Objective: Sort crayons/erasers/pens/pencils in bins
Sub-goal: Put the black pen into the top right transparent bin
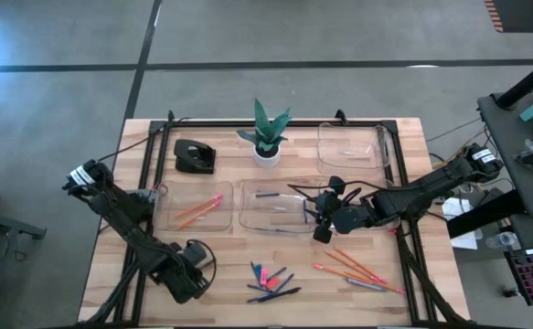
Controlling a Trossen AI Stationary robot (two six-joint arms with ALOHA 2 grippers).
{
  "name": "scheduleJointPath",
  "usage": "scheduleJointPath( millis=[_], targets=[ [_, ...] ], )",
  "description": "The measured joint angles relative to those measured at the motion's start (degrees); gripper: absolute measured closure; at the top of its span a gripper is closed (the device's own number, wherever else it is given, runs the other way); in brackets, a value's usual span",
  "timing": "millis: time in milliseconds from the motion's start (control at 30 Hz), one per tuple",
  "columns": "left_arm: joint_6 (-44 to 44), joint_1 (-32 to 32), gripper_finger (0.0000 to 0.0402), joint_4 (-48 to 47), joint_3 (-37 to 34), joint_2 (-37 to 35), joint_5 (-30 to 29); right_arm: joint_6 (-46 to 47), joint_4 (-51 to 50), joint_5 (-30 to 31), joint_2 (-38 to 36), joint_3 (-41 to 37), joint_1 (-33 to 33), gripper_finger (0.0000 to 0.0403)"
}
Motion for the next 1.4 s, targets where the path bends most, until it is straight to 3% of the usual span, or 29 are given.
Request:
scheduleJointPath(
  millis=[500,800,1167,1400],
  targets=[
    [0.53,0.09,0.0319,-0.88,-0.03,6.71,5.45,0.0,0.01,-0.01,0.0,0.0,-0.01,0.0266],
    [3.1,0.22,0.0383,-0.93,-0.11,6.45,3.04,0.0,0.0,0.0,0.0,0.0,-0.01,0.0266],
    [5.1,1.34,0.038,0.05,-0.09,2.1,-12.26,0.0,0.01,0.0,0.0,0.0,0.0,0.0266],
    [20.76,3.93,0.038,11.83,-0.07,-2.64,-23.58,0.0,0.0,0.0,0.0,0.0,-0.01,0.0266]
  ],
)
